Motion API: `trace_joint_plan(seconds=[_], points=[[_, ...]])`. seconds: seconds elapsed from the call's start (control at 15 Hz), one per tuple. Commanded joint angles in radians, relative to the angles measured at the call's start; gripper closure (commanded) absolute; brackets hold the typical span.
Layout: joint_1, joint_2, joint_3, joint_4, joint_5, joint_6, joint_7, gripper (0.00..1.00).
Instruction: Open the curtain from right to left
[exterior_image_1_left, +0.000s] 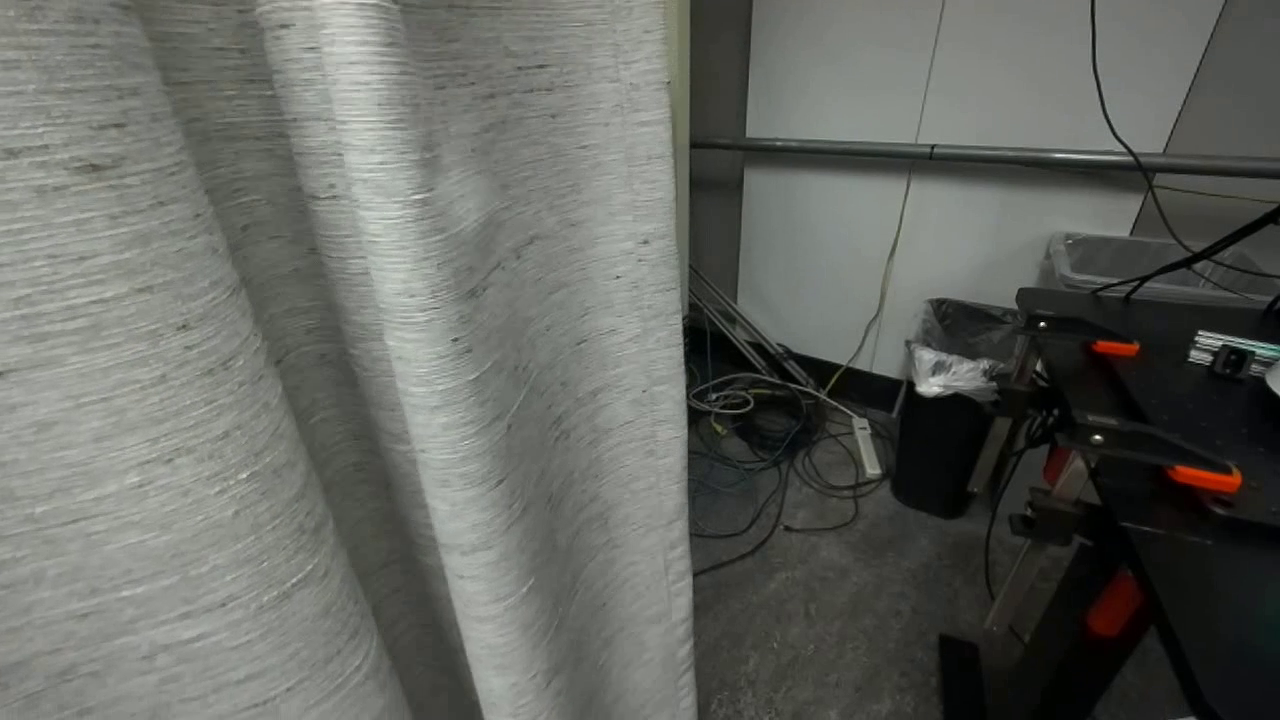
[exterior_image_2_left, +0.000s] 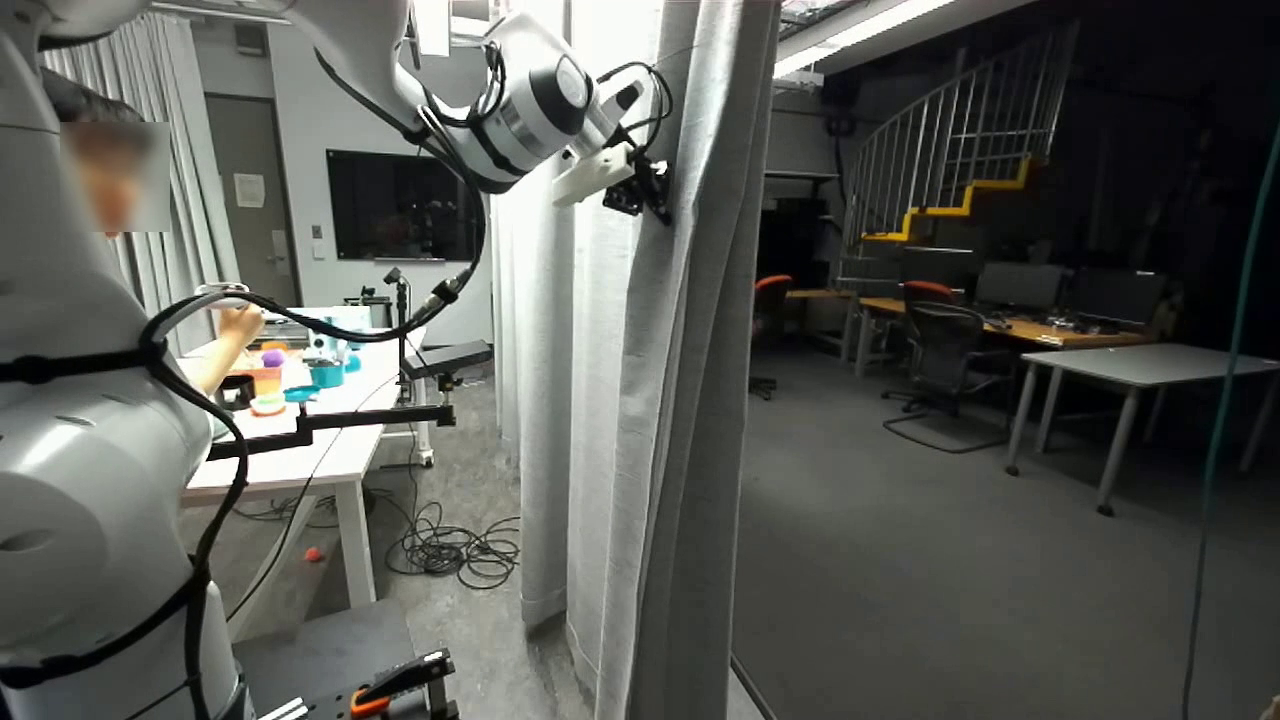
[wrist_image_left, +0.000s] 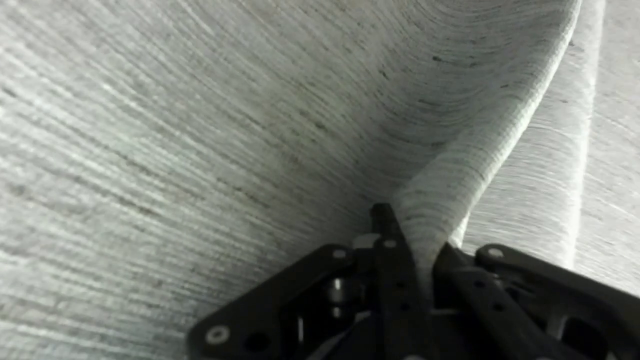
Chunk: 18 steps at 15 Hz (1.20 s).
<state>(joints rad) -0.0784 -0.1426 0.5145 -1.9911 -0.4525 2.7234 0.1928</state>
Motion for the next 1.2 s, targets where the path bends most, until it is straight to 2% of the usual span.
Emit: trace_joint_plan(seconds=[0.0,0.67,1.13], points=[[0.035,0.1,0.078,0.006,-0.064,-0.036,-0.001,1.0],[0.045,0.102,0.213,-0.018,-0.171,0.007,-0.011,1.0],[0.059,0.059,0.251,-0.089,-0.163,0.137,-0.05,1.0]])
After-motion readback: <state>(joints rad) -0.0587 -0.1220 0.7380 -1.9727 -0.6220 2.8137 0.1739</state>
